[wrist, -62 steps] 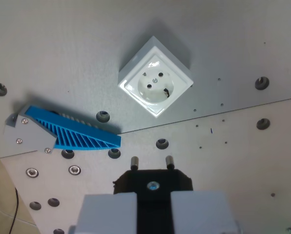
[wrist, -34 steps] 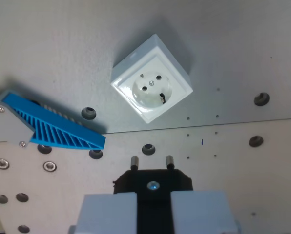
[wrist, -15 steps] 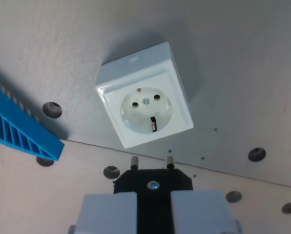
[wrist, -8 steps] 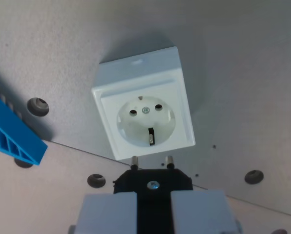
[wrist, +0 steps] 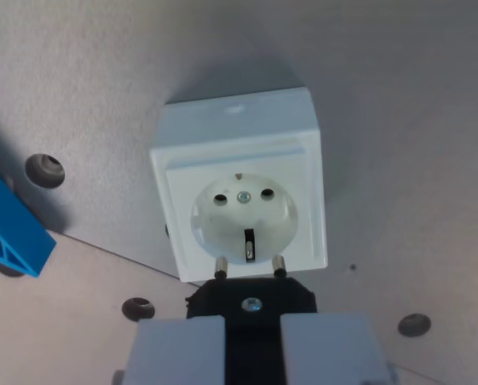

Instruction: Move above the white socket

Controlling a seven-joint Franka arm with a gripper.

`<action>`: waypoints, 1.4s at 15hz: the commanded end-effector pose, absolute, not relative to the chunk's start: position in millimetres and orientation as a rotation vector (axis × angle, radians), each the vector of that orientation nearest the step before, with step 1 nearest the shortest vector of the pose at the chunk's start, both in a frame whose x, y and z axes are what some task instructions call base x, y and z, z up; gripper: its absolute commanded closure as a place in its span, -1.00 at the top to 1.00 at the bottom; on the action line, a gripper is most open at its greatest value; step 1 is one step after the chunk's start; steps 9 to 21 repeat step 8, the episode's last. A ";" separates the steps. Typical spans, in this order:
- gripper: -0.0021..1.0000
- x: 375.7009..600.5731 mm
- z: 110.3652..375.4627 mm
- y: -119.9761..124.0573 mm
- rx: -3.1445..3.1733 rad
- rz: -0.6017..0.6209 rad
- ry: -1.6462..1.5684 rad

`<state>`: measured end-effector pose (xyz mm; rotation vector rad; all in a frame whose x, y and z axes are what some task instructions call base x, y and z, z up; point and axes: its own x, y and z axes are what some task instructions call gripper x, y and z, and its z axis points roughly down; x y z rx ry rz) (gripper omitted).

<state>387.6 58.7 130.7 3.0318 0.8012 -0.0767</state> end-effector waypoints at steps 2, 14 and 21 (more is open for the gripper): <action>-1.00 381.9 118.5 56.3 2.921 0.086 0.960; -1.00 380.0 112.4 56.2 2.933 0.093 0.939; -1.00 380.0 112.4 56.2 2.933 0.093 0.939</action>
